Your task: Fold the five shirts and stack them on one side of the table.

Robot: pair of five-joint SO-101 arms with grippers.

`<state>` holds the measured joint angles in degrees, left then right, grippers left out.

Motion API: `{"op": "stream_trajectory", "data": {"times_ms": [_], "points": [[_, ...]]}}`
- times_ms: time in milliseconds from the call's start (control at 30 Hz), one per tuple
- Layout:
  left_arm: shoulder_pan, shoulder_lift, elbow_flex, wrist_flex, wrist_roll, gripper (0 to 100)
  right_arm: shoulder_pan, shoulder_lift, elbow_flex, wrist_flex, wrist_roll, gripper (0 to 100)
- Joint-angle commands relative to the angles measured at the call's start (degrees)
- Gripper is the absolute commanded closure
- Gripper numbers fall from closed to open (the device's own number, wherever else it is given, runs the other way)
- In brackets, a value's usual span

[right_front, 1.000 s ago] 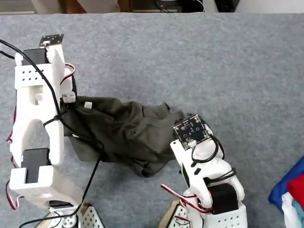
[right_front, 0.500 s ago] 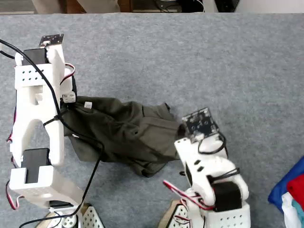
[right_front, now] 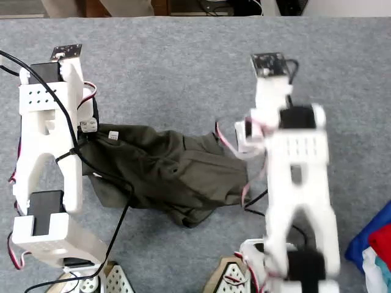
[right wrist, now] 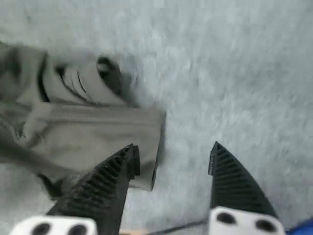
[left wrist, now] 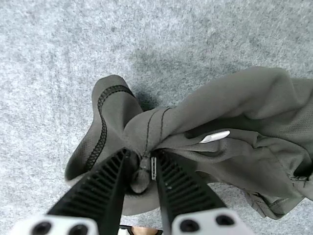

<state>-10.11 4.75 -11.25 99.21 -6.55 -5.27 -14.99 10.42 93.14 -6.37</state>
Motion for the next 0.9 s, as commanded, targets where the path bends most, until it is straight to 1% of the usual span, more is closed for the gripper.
{"op": "stream_trajectory", "data": {"times_ms": [0,100,300,367,533,667,867], "points": [[-0.18,-0.4,-0.18,0.35,-0.35,98,0.57,7.87,-6.11,2.46,-0.88,75.6],[-0.18,-0.4,-0.18,0.35,-0.35,98,0.4,10.42,-5.93,2.37,-2.99,75.4],[-0.09,-0.4,-0.18,0.35,-0.35,98,0.31,14.9,-3.38,0.97,-3.34,75.6],[-0.09,-0.4,-0.18,0.35,-0.35,98,0.13,15.78,1.1,-2.2,-3.16,75.6],[-0.18,-0.4,-0.18,0.35,-0.35,98,-3.82,15.78,11.74,-13.63,-2.73,75.6],[-0.18,-0.4,-0.18,0.35,-0.35,98,-5.93,16.4,14.81,-19.69,-2.73,75.6],[-0.18,-0.4,-0.18,0.35,-0.35,98,-5.67,17.71,19.12,-28.04,-2.73,75.6]]}}
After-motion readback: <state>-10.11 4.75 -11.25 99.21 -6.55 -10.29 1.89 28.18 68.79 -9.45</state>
